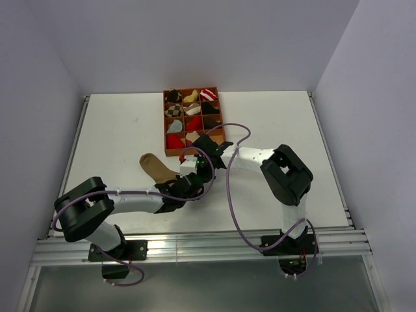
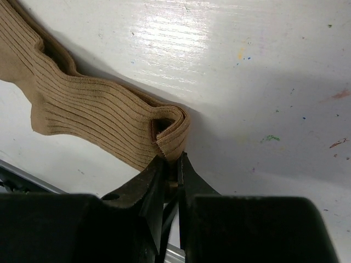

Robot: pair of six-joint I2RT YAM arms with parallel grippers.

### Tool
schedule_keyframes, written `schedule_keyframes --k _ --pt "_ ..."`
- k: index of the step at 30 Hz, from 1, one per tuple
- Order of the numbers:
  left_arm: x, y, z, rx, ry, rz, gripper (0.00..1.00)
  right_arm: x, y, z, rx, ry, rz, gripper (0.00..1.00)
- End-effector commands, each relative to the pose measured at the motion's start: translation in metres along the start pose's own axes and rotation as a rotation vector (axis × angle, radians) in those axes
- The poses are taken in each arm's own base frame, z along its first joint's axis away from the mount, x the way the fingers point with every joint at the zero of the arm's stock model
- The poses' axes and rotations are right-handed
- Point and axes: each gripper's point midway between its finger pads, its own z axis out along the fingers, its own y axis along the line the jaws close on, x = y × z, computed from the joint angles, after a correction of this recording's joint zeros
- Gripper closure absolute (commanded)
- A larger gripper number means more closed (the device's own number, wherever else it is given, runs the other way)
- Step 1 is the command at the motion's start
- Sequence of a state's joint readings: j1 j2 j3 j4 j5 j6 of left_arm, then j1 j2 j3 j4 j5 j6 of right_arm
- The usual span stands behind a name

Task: Roll the socks
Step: Roll the sock at the center of the board.

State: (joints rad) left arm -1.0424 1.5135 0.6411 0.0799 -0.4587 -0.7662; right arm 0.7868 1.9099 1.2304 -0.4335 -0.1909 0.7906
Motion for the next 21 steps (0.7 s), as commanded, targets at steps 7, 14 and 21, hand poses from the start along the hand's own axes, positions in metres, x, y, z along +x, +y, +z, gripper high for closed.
schedule_keyframes --k 7,14,21 --pt "0.024 0.021 0.005 -0.141 0.070 0.058 0.99 0.015 -0.007 0.004 -0.033 0.059 0.049 1.00" --pt "0.021 0.001 -0.007 0.018 0.121 -0.079 0.99 0.001 0.020 -0.019 -0.275 -0.052 0.061 0.77" --pt "0.010 0.001 -0.020 0.255 0.171 -0.340 1.00 -0.017 0.030 -0.051 -0.453 -0.188 0.078 0.53"
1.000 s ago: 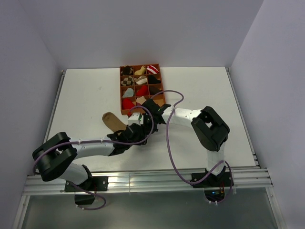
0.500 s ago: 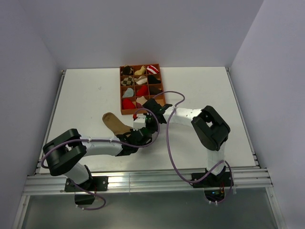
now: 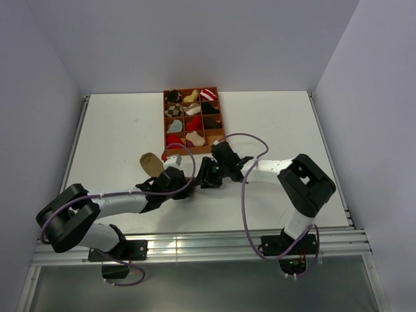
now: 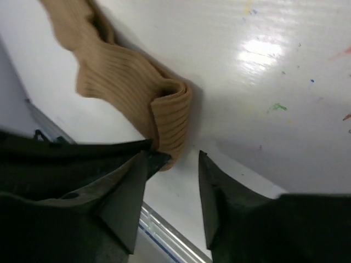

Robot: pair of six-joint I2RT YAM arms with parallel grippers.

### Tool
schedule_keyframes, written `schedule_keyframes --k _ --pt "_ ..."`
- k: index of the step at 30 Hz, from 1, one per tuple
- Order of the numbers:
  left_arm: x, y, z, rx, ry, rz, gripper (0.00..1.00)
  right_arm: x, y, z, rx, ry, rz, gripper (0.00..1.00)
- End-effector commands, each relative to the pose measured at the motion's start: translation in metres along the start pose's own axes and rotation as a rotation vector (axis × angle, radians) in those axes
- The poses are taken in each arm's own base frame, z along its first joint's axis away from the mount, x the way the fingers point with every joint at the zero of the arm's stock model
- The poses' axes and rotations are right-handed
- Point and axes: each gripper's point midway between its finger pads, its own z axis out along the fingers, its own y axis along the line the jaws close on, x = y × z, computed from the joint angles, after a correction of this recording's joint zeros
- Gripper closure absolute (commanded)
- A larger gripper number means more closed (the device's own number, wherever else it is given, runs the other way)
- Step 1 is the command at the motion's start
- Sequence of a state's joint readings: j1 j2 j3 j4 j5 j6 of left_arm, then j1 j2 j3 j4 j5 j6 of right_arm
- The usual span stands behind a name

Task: Roll the socks
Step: Roll the sock at the center of the board.

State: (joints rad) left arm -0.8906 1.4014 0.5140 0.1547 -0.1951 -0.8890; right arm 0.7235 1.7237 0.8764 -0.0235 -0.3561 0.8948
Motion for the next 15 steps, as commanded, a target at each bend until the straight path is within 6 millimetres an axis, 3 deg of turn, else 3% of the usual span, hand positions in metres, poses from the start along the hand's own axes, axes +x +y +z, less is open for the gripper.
schedule_keyframes --k 1,5,15 --pt "0.002 -0.010 -0.009 0.141 0.066 -0.124 1.00 -0.029 0.043 -0.024 -0.212 -0.139 -0.035 0.49" --pt "0.006 -0.009 -0.014 0.226 0.122 -0.215 1.00 -0.027 0.049 -0.031 -0.288 -0.159 -0.063 0.40" --pt "0.008 -0.002 -0.012 0.322 0.199 -0.401 1.00 -0.011 0.022 -0.008 -0.292 -0.122 -0.002 0.44"
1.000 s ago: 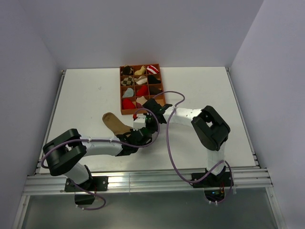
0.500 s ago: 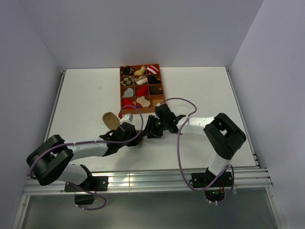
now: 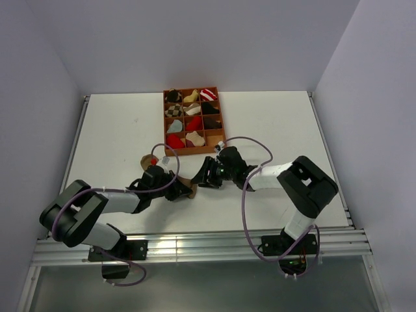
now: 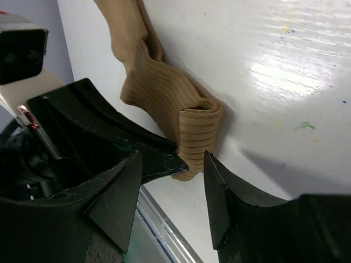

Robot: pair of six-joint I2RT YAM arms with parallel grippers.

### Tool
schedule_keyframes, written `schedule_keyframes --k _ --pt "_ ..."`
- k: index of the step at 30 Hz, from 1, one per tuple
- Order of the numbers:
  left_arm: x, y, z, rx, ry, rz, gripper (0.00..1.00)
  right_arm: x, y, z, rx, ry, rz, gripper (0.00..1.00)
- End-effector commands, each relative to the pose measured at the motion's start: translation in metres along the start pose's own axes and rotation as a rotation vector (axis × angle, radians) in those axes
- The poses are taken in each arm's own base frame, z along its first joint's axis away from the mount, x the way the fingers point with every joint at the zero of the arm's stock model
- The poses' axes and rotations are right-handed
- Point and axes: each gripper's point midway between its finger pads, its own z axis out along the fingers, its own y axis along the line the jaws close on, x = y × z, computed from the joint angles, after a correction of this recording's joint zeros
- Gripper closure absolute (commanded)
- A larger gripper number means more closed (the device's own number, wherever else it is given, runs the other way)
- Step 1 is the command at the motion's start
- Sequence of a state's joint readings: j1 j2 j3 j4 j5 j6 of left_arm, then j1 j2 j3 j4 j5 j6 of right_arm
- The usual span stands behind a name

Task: Roll the socks
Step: Roll the sock at the center of the board.

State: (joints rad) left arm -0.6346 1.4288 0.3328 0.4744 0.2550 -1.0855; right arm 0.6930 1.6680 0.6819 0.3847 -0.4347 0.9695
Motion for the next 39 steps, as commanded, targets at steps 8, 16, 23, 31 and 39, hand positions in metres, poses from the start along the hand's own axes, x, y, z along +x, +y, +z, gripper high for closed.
schedule_keyframes --k 8,16,23,31,39 --pt "0.003 0.000 -0.006 0.087 0.063 -0.127 1.00 0.007 -0.022 0.015 -0.033 -0.015 0.014 0.47" --pt "0.004 0.011 -0.003 0.074 0.080 -0.160 1.00 0.018 -0.036 0.031 -0.058 0.035 0.021 0.50" --pt "0.003 0.015 -0.003 0.079 0.087 -0.183 1.00 0.020 -0.046 0.035 -0.030 0.039 0.016 0.60" --pt "-0.001 0.018 0.000 0.062 0.076 -0.150 0.99 0.009 -0.042 0.028 0.034 0.024 -0.037 1.00" --pt "-0.037 0.008 -0.009 -0.048 -0.073 0.053 0.59 -0.015 -0.038 0.021 0.321 0.032 -0.125 1.00"
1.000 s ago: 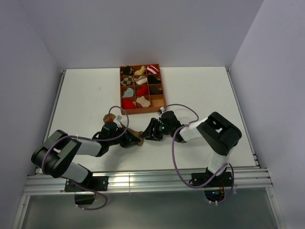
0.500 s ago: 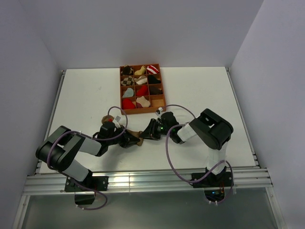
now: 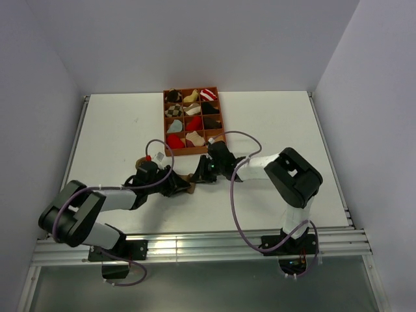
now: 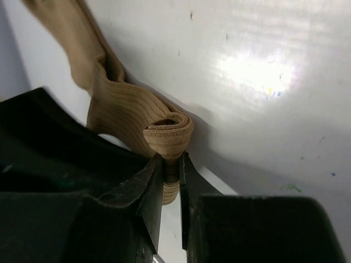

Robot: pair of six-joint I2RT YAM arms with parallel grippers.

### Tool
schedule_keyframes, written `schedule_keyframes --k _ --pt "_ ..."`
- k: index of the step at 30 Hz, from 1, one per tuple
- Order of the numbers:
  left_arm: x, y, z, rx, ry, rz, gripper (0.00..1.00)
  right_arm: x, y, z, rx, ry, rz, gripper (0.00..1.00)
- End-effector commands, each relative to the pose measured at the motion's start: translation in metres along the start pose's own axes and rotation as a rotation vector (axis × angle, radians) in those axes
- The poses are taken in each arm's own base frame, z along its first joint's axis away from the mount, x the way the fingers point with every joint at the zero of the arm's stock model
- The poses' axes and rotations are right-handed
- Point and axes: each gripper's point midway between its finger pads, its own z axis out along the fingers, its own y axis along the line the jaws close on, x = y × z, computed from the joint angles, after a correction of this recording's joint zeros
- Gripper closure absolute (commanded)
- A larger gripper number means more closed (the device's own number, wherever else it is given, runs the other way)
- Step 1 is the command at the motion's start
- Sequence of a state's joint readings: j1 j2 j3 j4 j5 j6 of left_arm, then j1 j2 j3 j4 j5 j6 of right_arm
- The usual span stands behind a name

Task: Roll the socks
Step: Roll the sock at the center of the board.

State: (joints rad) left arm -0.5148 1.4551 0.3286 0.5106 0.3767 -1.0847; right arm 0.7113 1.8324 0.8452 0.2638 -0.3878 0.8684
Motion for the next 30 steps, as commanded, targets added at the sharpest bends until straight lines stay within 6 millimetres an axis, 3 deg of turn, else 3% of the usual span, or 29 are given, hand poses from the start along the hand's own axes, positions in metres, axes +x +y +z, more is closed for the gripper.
schedule_keyframes --k 1,3,4,5,13,20,30 --pt "-0.021 0.000 -0.007 -0.106 -0.092 0.138 0.56 0.002 -0.029 -0.015 0.271 0.037 -0.049 1.00" --pt "-0.032 -0.006 -0.013 -0.127 -0.161 0.176 0.50 -0.005 -0.021 -0.015 0.311 0.027 -0.066 1.00" --pt "-0.036 -0.010 -0.015 -0.133 -0.187 0.204 0.48 0.001 -0.027 -0.017 0.356 0.058 -0.061 1.00" --pt "-0.041 -0.010 -0.020 -0.163 -0.225 0.218 0.45 -0.005 -0.018 -0.016 0.360 0.048 -0.072 1.00" --pt "-0.029 -0.036 -0.014 -0.196 -0.297 0.365 0.40 0.002 -0.018 -0.014 0.507 0.133 -0.084 1.00" --pt "-0.013 -0.045 0.001 -0.228 -0.318 0.466 0.42 0.004 -0.017 -0.012 0.536 0.168 -0.084 1.00" --pt "0.002 -0.035 0.021 -0.316 -0.309 0.558 0.50 0.012 -0.023 -0.010 0.542 0.192 -0.071 1.00"
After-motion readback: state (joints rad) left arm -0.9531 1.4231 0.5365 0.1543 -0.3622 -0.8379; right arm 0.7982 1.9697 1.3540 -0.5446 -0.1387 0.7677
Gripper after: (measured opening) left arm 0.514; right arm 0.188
